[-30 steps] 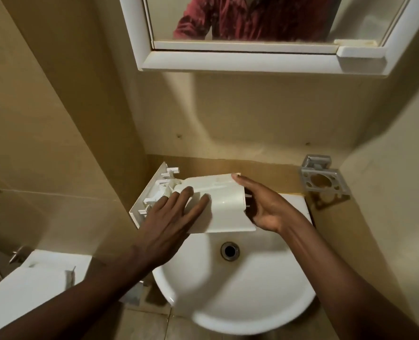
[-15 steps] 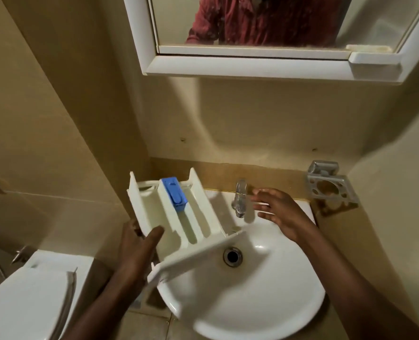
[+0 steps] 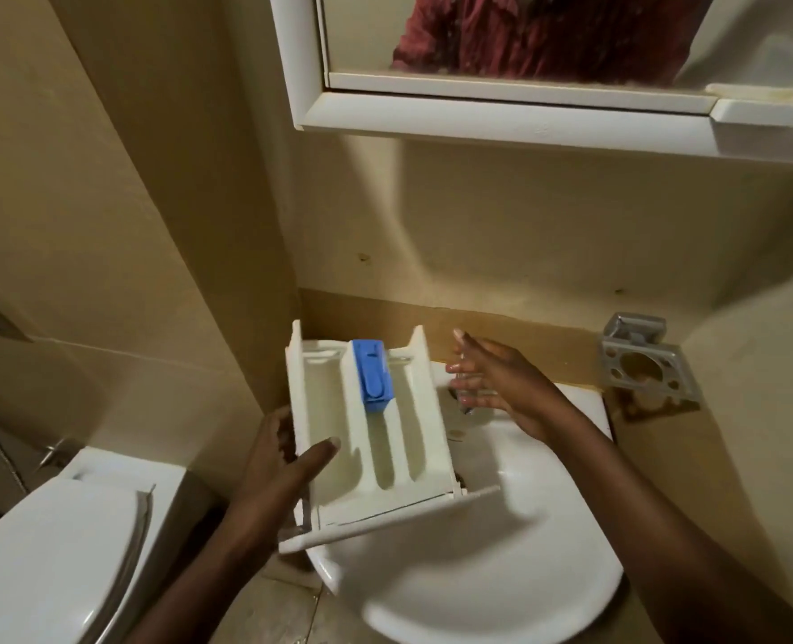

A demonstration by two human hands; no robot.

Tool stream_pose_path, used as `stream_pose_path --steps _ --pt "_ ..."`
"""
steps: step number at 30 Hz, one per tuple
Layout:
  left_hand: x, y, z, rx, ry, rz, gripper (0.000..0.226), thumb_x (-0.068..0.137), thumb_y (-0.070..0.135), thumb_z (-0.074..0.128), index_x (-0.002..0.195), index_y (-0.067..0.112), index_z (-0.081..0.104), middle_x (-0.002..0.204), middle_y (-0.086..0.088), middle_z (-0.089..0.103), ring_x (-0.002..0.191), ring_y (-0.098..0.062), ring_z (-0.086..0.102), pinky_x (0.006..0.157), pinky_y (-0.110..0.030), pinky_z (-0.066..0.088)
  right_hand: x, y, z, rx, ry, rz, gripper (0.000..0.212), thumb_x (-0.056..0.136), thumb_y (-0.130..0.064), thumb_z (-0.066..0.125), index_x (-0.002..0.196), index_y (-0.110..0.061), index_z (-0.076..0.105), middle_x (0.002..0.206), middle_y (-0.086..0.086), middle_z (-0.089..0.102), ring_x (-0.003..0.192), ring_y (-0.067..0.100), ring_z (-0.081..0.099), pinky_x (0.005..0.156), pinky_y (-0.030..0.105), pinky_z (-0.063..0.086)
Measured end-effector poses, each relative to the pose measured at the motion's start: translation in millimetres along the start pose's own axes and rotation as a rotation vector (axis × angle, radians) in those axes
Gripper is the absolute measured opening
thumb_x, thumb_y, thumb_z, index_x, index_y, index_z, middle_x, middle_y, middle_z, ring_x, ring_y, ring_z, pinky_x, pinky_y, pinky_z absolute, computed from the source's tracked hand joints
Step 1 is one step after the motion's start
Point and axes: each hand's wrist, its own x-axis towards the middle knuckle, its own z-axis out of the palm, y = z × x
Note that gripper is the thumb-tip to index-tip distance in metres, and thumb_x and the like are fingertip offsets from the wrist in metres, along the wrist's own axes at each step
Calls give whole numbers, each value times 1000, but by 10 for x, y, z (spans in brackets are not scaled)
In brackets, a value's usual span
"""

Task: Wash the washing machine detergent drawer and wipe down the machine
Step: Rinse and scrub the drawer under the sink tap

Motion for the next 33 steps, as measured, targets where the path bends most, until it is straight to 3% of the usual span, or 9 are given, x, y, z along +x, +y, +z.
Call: stream_pose_path --steps 4,7,11,14,18,22,25,28,33 --pt "140 179 68 253 -27 247 64 80 20 79 131 29 42 112 20 59 105 -10 61 72 -21 51 -10 -357 54 -5 -93 56 89 70 -86 46 140 -31 44 125 11 56 108 31 61 80 45 58" --pt "171 265 59 505 -19 555 77 75 24 82 139 26 39 127 11 57 110 -12 57 81 -29 52 -12 -377 10 135 -114 129 96 65 -87 50 144 -34 35 123 16 54 103 36 61 76 52 58" --pt "66 137 47 1027 -85 832 103 60 31 89 146 22 33 129 4 51 98 -21 61 73 -34 55 -28 -100 20 415 -233 312 80 71 -77 60 128 -22 51 94 11 69 81 32 68 76 46 57" --pt "14 -23 -4 1263 -94 1029 100 60 29 85 145 18 33 127 -2 55 94 -26 61 71 -34 52 -83 74 56 469 -249 318 61 72 -56 75 114 -15 58 74 6 65 62 23 64 64 33 53" --pt "-81 -178 -6 1376 -53 1178 90 70 21 71 150 19 28 138 -12 52 91 -31 55 75 -39 39 -113 159 116 340 -151 207 25 66 -33 87 76 -25 66 81 9 57 77 26 56 75 36 46" --pt "-110 -210 -98 1408 -84 1272 92 69 8 68 151 19 27 141 -12 48 88 -31 53 75 -39 31 -180 230 176 280 -174 181 21 77 -29 77 92 -24 63 74 -4 59 62 12 58 57 25 45" --pt "-5 -58 -171 1400 -53 1361 82 70 -3 63 146 18 39 137 -12 55 83 -29 47 72 -39 31 -150 207 168 264 -89 97 37 76 -35 77 108 -28 59 87 -6 60 84 17 58 64 29 45" --pt "30 -97 -126 1390 -106 1344 83 74 0 63 149 17 31 140 -10 47 87 -30 52 75 -38 31 -150 233 242 247 -84 126 30 76 -38 76 99 -27 61 89 -2 64 91 21 60 71 32 46" --pt "120 34 -109 1350 -76 1392 70 82 7 49 149 16 32 138 -11 54 89 -29 51 77 -38 33 -107 59 153 225 -12 41 30 76 -37 73 92 -26 50 81 -2 56 73 15 53 60 26 42"
